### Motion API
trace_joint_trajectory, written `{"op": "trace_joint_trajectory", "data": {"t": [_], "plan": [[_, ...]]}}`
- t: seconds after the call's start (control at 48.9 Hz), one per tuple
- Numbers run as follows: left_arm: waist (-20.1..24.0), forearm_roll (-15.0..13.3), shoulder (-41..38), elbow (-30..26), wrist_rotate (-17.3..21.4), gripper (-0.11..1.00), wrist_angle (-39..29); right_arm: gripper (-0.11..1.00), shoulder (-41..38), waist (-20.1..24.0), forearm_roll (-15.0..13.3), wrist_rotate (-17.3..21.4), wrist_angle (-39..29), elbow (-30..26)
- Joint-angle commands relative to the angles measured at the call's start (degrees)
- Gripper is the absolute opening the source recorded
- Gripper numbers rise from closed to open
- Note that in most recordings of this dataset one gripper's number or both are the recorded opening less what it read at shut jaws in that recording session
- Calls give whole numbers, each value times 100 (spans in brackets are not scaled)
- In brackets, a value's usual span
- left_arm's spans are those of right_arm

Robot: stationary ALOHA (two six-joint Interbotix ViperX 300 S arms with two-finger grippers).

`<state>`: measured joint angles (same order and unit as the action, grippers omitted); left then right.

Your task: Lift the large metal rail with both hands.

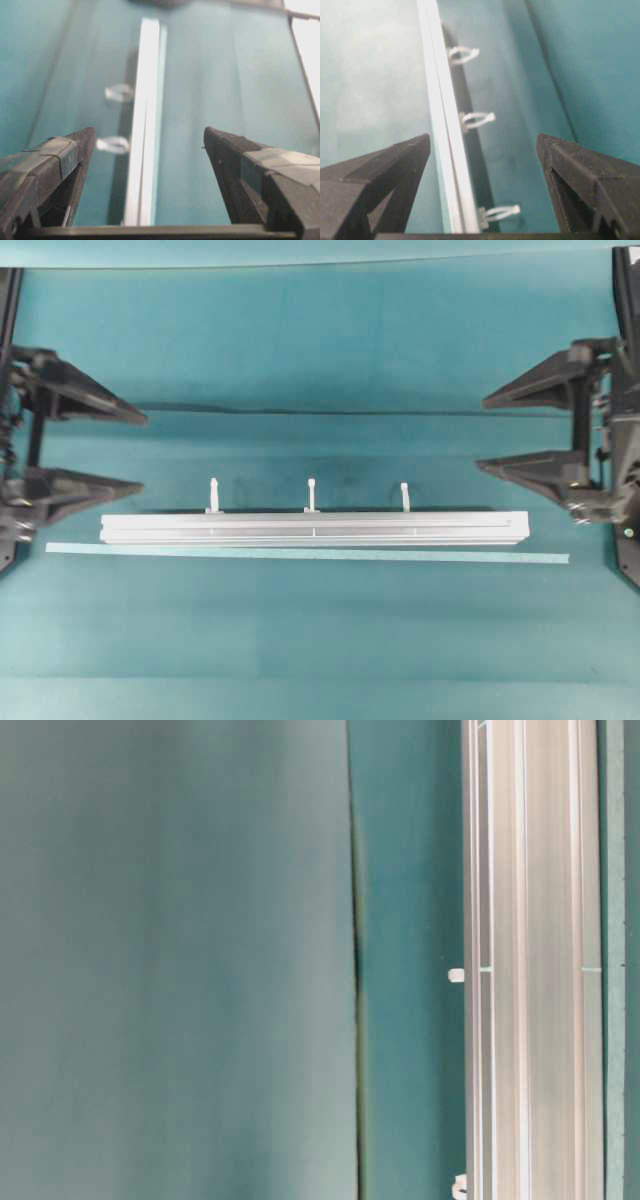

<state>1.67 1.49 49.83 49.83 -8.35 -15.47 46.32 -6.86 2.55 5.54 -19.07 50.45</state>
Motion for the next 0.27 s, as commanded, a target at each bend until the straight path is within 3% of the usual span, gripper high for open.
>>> {"op": "trace_joint_trajectory", "data": {"t": [0.0,0.245], "plan": [[53,-18,123,-167,9,94,88,92,141,-35,-9,35,62,-26],[132,0,439,-220,18,94,88,92,624,-141,-53,26,35,9]]}}
